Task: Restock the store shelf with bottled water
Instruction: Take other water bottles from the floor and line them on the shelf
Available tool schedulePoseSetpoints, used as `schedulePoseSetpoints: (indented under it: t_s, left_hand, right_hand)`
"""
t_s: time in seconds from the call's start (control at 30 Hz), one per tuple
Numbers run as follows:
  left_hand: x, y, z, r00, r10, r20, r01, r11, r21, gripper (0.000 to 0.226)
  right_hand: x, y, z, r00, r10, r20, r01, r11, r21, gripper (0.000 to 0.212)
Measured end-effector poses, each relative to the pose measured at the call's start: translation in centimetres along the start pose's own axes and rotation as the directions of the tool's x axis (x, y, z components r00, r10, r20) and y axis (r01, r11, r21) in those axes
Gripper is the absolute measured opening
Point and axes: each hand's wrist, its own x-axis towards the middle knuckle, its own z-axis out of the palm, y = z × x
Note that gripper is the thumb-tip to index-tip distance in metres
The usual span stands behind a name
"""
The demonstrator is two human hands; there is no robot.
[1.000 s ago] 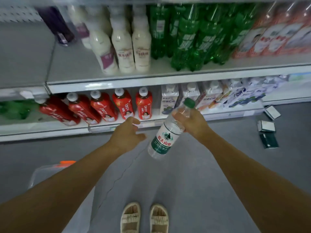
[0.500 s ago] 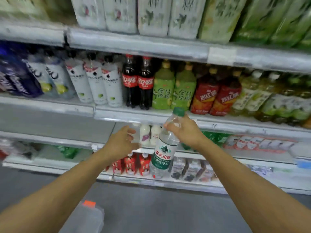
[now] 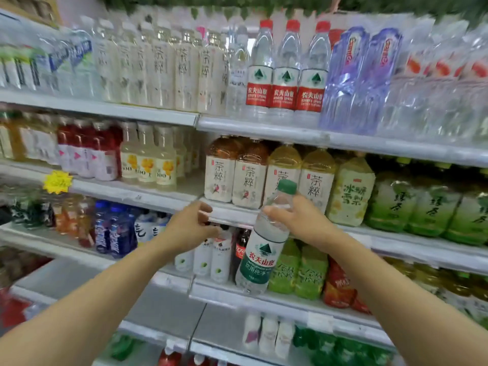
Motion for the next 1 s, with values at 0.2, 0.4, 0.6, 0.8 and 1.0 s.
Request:
schedulePoseSetpoints:
  t_s: [0.2, 0.4, 0.6, 0.8, 1.0]
  left_hand:
    - [3.8, 2.7, -6.4, 0.986, 0.158, -0.049, -0.155, 0.987, 0.048, 0.051]
    - [8.0, 4.5, -12.6, 0.962, 0.263, -0.071, -0.254, 0.961, 0.111, 0.047]
    - [11.5, 6.1, -16.0, 0.938, 0.342, -0.065, -0.335, 0.937, 0.094, 0.044]
    - [14.9, 7.1, -17.0, 0.918, 0.388, -0.084, -0.38, 0.92, 0.097, 0.055]
    - [17.9, 8.0, -16.7, 0.913, 0.389, -0.124, -0.38, 0.92, 0.092, 0.058]
  right_hand:
    - [4.4, -6.2, -2.5, 0.994, -0.041, -0.1, 0.044, 0.999, 0.024, 0.023]
    - [8.9, -11.2, -4.7, 0.978, -0.061, -0.2, 0.057, 0.998, -0.022, 0.012]
    - [14.1, -15.5, -7.5, 0.929, -0.074, -0.362, 0.074, 0.997, -0.013, 0.028]
    - [19.3, -19.0, -10.7, 0.845, -0.159, -0.51, 0.117, 0.987, -0.113, 0.049]
    - [25.3, -20.5, -12.8, 0.844, -0.176, -0.506, 0.117, 0.982, -0.147, 0.035]
